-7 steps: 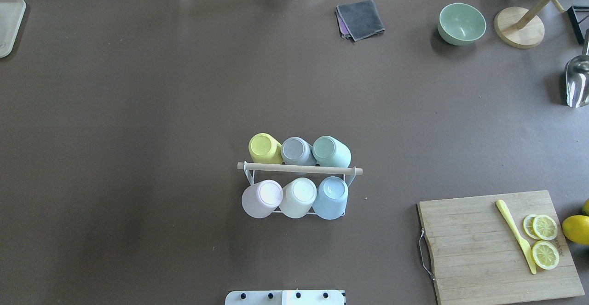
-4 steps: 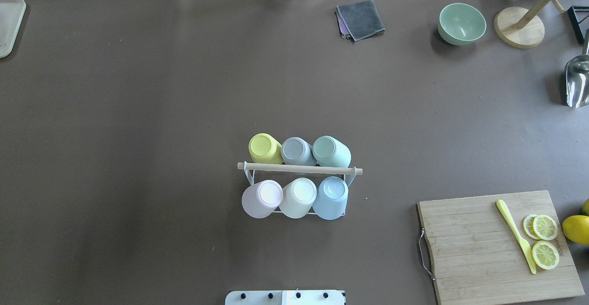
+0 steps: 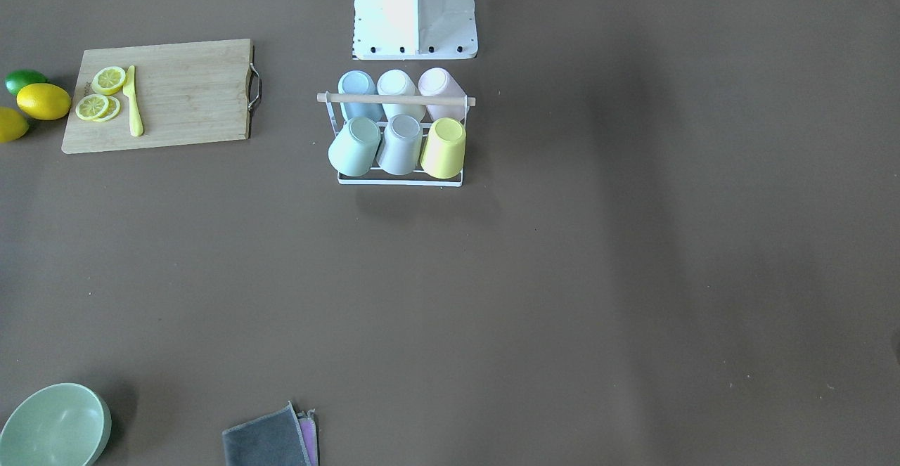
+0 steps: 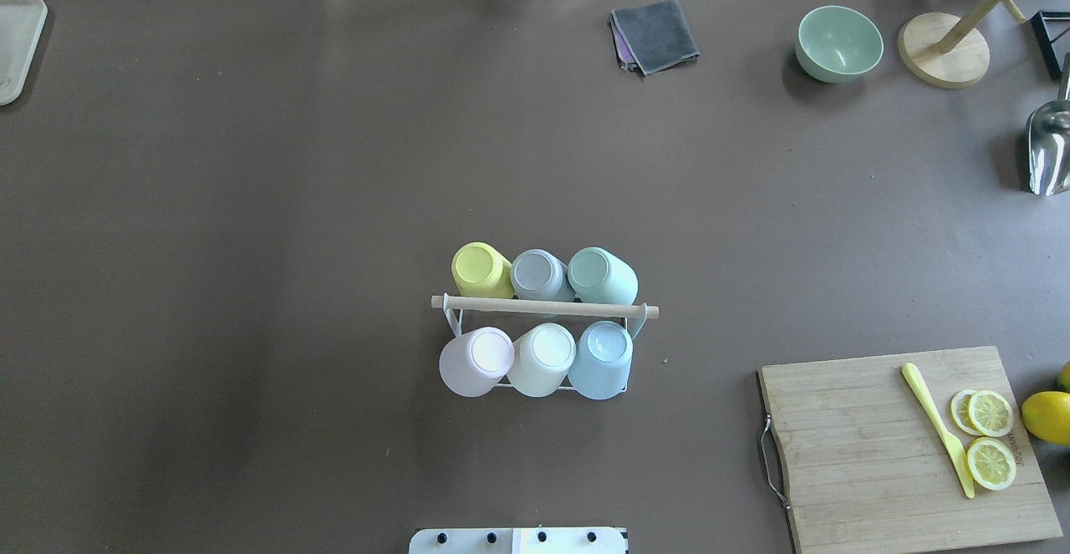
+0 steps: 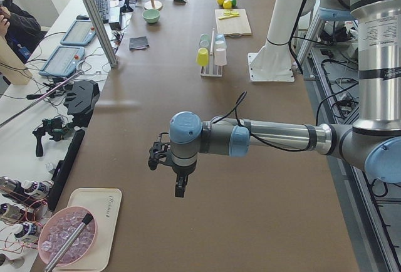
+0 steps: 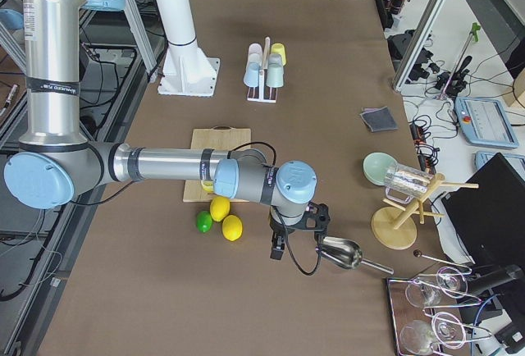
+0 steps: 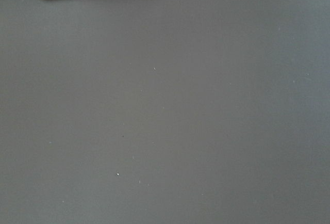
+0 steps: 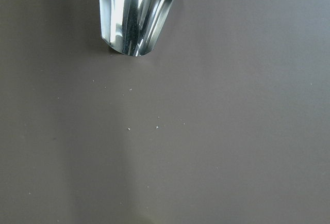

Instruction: Place cup on cup holder

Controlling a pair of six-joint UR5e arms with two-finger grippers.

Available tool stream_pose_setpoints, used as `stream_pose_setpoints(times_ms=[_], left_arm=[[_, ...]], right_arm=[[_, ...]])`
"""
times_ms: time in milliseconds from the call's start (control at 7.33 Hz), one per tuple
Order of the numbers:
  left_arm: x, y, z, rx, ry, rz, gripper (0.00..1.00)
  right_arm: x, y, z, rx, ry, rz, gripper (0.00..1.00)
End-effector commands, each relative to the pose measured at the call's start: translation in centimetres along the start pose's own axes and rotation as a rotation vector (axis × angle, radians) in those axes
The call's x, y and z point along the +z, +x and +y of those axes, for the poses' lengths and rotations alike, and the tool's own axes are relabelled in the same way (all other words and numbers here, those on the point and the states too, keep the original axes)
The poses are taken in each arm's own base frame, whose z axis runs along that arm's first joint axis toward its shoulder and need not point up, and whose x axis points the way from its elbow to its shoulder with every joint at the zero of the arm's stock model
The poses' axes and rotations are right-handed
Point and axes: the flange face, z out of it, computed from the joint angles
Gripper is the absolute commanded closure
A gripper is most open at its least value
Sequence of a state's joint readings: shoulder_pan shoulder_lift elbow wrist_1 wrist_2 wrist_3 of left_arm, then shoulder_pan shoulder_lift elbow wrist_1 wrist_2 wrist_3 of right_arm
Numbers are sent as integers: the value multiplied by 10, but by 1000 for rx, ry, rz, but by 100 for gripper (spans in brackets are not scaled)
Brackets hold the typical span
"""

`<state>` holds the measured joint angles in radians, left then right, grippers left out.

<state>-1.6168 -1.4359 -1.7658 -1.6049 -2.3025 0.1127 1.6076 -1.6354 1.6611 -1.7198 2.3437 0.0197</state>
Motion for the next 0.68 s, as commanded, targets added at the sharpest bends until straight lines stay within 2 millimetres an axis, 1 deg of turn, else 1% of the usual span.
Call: stream_pose_setpoints(times_ms=[0, 545], left_arm=[[7, -5, 2, 110, -7, 1, 2], [16, -12, 7, 94, -22, 4, 2]], right_arm=[[4, 4, 2, 9, -9, -6, 0], [4, 3, 2, 10, -10, -8, 0]])
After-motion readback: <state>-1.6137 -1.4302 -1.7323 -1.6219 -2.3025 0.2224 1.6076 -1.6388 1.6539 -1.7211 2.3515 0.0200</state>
